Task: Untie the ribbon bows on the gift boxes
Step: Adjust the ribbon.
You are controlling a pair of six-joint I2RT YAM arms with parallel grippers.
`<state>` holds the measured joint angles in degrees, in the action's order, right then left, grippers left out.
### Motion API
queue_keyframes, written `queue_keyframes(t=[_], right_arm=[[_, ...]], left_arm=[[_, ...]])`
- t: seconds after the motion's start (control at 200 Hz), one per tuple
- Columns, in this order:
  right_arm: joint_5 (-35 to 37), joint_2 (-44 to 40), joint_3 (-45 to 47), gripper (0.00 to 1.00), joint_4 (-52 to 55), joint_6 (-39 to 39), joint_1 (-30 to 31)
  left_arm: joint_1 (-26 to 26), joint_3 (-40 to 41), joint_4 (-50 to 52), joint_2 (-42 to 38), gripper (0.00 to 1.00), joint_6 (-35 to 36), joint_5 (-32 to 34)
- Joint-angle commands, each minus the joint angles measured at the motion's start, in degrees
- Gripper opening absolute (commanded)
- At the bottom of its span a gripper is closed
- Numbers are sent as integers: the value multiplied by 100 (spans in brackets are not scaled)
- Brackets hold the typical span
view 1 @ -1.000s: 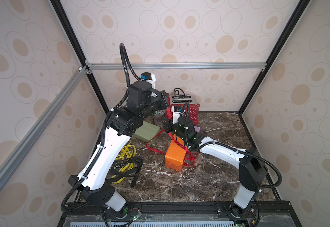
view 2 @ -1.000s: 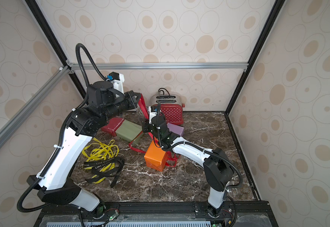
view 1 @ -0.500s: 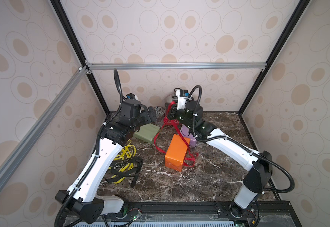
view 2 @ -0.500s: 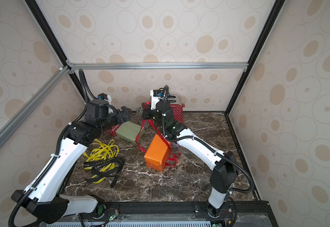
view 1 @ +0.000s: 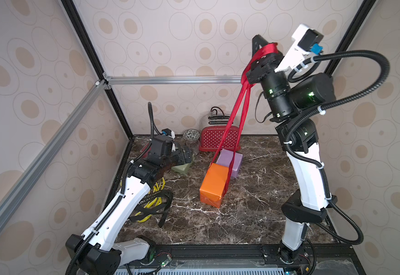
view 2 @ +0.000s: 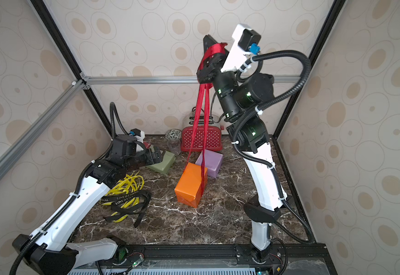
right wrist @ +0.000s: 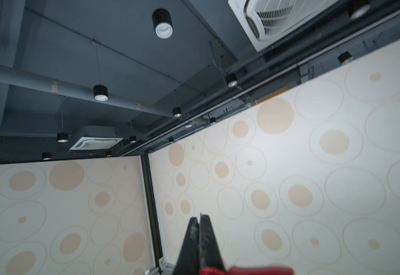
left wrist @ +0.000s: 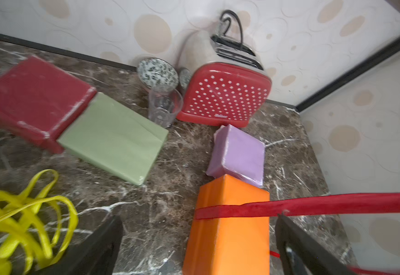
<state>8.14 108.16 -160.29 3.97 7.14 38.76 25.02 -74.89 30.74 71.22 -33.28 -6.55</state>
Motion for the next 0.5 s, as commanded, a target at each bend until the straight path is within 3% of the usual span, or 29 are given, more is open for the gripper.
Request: queue_keyframes(t=[0.0, 0.11, 0.235, 0.496], right_arm=[[139, -45, 163, 0, -387, -582, -80], [68, -247, 279, 0, -474, -434, -249], [46, -382, 405, 0, -400, -332, -347], [47, -472, 560, 0, -224, -173, -364]], left_arm=[[10, 74, -703, 10, 99, 136, -1175], [149, 82, -1222, -11, 99, 178, -1764], [688, -423, -1549, 272, 99, 313, -2194], [1579, -1856, -1942, 1477, 99, 872, -2077]])
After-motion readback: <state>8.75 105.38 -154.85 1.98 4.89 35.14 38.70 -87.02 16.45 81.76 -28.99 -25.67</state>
